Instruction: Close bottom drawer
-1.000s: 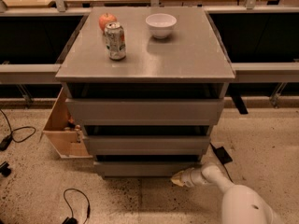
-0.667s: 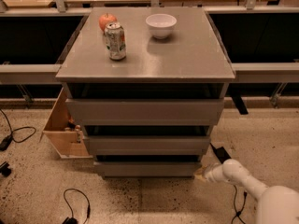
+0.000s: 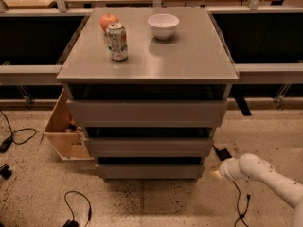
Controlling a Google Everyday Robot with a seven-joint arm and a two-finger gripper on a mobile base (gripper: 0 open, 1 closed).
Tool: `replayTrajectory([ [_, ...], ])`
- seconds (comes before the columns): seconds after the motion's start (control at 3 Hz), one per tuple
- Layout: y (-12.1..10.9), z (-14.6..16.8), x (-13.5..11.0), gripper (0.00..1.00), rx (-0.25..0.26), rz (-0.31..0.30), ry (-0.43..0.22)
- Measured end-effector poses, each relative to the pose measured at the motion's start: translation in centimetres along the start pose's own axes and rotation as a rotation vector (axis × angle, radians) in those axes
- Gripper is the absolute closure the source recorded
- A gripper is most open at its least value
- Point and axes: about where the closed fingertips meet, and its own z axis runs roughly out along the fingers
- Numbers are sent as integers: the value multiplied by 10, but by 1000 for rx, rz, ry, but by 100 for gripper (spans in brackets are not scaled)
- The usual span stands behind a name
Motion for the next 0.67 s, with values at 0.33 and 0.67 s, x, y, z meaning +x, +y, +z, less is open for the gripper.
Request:
replayTrajectory([
  [0.33, -1, 1, -1, 100, -17, -23, 13],
  [0.67, 3, -24, 10, 100, -32, -41, 93],
])
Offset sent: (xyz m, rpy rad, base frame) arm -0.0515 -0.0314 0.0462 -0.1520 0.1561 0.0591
